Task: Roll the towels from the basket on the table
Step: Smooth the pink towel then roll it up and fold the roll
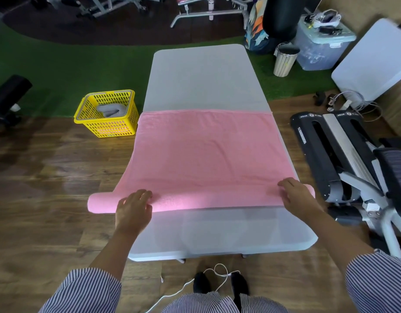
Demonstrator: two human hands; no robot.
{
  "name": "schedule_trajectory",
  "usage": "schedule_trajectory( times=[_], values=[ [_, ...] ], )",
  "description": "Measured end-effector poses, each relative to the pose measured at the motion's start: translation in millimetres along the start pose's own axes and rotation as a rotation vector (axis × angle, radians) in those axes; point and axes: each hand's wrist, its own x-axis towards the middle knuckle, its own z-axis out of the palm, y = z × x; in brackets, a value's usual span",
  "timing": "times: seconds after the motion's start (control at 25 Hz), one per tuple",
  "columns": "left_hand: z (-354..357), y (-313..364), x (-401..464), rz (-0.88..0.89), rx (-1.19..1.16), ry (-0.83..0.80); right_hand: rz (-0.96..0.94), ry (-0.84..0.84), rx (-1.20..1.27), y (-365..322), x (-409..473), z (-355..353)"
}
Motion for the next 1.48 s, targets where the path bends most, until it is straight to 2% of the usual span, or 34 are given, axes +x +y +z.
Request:
schedule_trajectory(
  times=[0.08, 0.2, 0.36, 0.6, 0.64, 0.76, 0.84, 0.92, 1.0, 1.08, 1.24, 1.4, 1.48],
  values=[
    [3.8, -1.3, -2.2, -0.004, -0.003, -0.059, -0.006, 0.018, 0.036, 1.4, -3.0, 6.2],
    [7.7, -3.2, -3.4, 0.011, 0.027, -0.167, -0.052, -0.084, -0.038, 4.8, -11.3, 11.6],
    [4.3, 5.2, 0.1, 0.007, 0.037, -0.072, -0.009, -0.190, -0.070, -1.0, -9.9, 0.7],
    [1.6, -3.1, 5.6, 0.010, 0.067, -0.172, 0.090, -0.291, -0.101, -8.5, 0.4, -17.8],
    [1.1, -3.8, 7.3, 0.021, 0.057, -0.148, 0.093, -0.264, -0.070, -8.0, 3.2, -19.6],
    [1.8, -0.8, 5.8, 0.062, 0.037, -0.006, 0.009, -0.025, 0.010, -4.7, 8.8, -12.1],
    [2.7, 0.9, 4.5, 0.031, -0.023, -0.003, -0.034, 0.073, 0.068, -3.8, 9.8, -3.7],
    [6.9, -0.6, 3.1, 0.025, -0.041, -0.071, -0.023, 0.075, 0.142, -2.1, 6.6, 2.7],
    [9.5, -3.1, 3.0, 0.052, -0.007, -0.135, -0.019, -0.020, 0.145, 1.7, 2.0, 3.9],
    [8.7, -2.9, 3.7, 0.057, -0.010, -0.158, -0.081, -0.135, 0.043, 9.3, -0.9, 6.1],
    [3.7, -0.9, 7.7, 0.056, 0.017, -0.129, -0.036, -0.176, 0.047, 7.7, 6.0, -3.5],
    [-7.5, -1.3, 20.6, 0.013, 0.008, -0.348, 0.032, -0.378, -0.079, 3.3, 17.8, -20.6],
    [-7.2, -4.3, 24.3, 0.045, -0.011, -0.285, 0.006, -0.399, -0.074, 3.0, 22.9, -24.4]
  ],
)
